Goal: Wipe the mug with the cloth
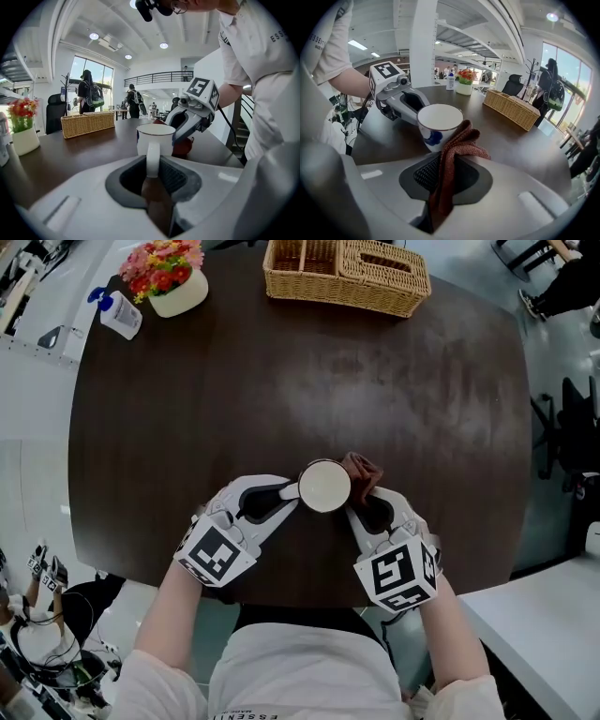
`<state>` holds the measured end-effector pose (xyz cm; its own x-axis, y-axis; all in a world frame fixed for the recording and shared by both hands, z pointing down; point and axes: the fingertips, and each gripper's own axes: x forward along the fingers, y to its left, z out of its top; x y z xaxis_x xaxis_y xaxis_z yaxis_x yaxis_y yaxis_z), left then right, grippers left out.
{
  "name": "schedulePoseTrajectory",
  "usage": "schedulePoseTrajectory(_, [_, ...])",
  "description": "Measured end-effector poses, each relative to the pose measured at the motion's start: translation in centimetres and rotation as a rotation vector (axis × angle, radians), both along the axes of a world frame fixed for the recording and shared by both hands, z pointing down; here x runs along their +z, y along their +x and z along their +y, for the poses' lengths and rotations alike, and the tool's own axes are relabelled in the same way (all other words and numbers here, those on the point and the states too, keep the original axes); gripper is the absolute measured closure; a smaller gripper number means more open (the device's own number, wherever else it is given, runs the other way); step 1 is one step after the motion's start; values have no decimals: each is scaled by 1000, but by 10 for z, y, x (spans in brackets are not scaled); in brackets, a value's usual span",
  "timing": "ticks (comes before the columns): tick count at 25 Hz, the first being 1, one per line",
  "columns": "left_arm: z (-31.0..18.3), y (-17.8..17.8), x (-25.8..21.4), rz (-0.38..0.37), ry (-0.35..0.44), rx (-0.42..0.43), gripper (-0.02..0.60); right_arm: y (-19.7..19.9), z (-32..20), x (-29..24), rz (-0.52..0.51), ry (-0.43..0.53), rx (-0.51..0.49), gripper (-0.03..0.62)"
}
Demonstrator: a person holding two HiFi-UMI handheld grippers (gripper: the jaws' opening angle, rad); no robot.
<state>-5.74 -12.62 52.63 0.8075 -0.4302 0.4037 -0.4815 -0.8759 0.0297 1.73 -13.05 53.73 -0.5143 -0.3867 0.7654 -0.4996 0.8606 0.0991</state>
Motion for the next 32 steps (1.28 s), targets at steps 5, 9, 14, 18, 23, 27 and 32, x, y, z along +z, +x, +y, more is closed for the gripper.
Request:
schedulePoseTrajectory(5, [-1,0,-1,-8,-3,0,509,-5,28,2,-33,-37,-12,510])
schedulePoseTrajectory(9, [-1,0,1,-10,2,9,509,-9,44,4,-71,-88,-27,510])
schedulePoseTrajectory(14, [5,2,2,-26,-15,65,509,19,28,-4,-41,-82,11,510])
schedulePoseTrajectory(18, [2,1,0,-49,-26,116,509,33,-13,-20,-16,-11,31,510])
schedulePoseTrajectory(23, [-3,-1,-3,-38,-61,111,509,10,-61,-38,-67,87,-83,510])
schedulePoseTrajectory(27, [-9,-5,-3,-32,-83,82,509,-20,-80,-28,-92,102,-303,510])
schedulePoseTrajectory(32, [-24,-10,-5,-19,-94,20,508,-48,-78,-17,-98,30,-585,511])
